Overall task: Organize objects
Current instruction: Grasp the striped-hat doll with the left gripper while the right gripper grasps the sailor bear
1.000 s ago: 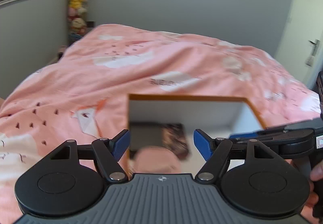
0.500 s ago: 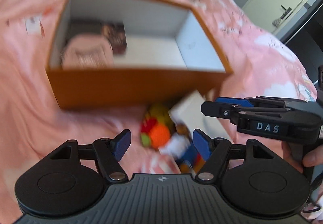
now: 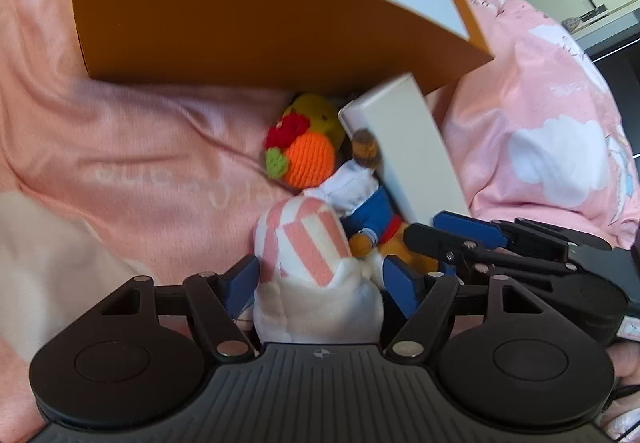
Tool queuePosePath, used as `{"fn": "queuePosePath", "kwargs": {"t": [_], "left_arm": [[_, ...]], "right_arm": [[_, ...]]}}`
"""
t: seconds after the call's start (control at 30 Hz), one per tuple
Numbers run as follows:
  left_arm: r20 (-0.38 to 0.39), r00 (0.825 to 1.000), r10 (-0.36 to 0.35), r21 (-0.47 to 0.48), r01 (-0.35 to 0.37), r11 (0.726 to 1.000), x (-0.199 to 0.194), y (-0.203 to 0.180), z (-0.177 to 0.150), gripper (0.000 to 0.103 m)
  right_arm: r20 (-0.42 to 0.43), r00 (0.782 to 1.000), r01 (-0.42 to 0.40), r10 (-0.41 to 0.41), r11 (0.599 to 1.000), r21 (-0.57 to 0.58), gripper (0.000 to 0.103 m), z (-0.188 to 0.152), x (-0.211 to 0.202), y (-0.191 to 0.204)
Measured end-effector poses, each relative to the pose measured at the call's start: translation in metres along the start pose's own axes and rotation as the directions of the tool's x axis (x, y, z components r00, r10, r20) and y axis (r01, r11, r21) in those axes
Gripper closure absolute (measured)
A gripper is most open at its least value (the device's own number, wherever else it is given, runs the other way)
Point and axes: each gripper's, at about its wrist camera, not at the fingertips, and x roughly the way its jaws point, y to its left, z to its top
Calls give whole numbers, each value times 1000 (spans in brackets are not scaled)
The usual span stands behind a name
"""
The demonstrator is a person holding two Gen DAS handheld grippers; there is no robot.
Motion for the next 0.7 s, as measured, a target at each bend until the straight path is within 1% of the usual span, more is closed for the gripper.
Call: {"fn": "queuePosePath", "kwargs": {"t": [0.07, 0.17, 0.27, 0.33, 0.4, 0.47, 0.5, 0.6, 0.7], "left_arm": [[-24, 1000, 16, -6, -16, 1000, 6, 1, -1, 19], [-47, 999, 13, -12, -14, 1000, 15, 2, -3, 18], [-66, 998, -15, -50, 11, 999, 21, 10, -2, 17], [-71, 997, -30, -62, 25, 998, 24, 13, -3, 20], [-60, 998, -31, -56, 27, 998, 23, 13, -3, 27], [-41, 999, -24, -45, 22, 999, 18, 12, -4, 29], [-30, 999, -23, -40, 22, 999, 14, 12, -5, 29], [12, 1000, -10, -11, 10, 1000, -1, 12, -3, 30], [48, 999, 21, 37, -23, 999, -15, 10, -1, 30]], "right_arm": [[-9, 1000, -1, 1, 1000, -3, 63, -4, 1, 0], [-10, 1000, -2, 1, 1000, -17, 60, -6, 0, 0], [-15, 1000, -2, 1, 999, -51, 60, -7, -1, 2], [-16, 1000, -7, 6, 998, -67, 60, -8, -2, 3], [-22, 1000, -16, 15, 996, -88, 59, -8, -1, 5], [-28, 999, -20, 17, 992, -122, 59, -7, -2, 8], [-32, 999, -21, 16, 989, -145, 58, -7, -2, 10], [-49, 999, -17, 6, 975, -222, 51, -6, -3, 17], [-76, 997, -18, -6, 949, -314, 51, -7, 1, 28]]}}
